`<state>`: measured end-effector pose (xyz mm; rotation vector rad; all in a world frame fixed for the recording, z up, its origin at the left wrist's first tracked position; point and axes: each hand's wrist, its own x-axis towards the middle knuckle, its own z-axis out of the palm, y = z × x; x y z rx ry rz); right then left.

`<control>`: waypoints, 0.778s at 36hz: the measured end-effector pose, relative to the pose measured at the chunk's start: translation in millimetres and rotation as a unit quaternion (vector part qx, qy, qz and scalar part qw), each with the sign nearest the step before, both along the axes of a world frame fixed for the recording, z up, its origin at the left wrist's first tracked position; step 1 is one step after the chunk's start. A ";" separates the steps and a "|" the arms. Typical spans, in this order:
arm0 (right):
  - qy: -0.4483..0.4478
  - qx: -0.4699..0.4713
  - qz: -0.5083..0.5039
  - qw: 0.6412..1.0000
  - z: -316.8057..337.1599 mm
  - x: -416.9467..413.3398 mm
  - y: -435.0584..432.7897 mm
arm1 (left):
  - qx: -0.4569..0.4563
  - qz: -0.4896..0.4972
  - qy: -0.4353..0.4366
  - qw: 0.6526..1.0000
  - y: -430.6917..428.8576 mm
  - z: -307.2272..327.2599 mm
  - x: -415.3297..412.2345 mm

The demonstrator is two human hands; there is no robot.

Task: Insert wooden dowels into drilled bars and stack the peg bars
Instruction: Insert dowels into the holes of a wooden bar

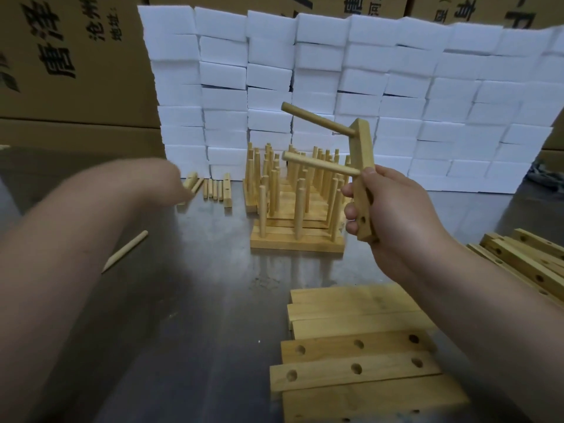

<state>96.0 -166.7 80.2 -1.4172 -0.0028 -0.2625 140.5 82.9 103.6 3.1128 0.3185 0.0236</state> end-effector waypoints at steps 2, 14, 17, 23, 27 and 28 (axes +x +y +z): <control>-0.007 -0.005 0.006 1.000 -0.2 -1.1 1.0 | 0.027 0.031 0.040 0.998 10.7 -16.7 3.2; -0.015 0.006 0.009 1.000 -1.0 0.1 0.5 | 0.071 -0.006 0.078 0.994 17.3 -55.3 15.5; -0.018 0.010 0.007 1.000 -1.3 0.7 0.4 | 0.002 -0.058 0.052 0.997 3.1 -52.0 14.9; 0.022 0.068 0.009 0.997 0.2 2.6 -2.1 | -0.228 -0.142 -0.102 0.958 -28.6 -9.0 -5.7; 0.056 0.130 -0.003 0.990 3.2 2.2 -2.5 | -0.412 -0.200 -0.232 0.858 -49.6 20.2 -32.6; 0.060 0.145 -0.007 0.988 4.0 2.0 -2.9 | -0.459 -0.211 -0.252 0.825 -55.4 25.1 -38.8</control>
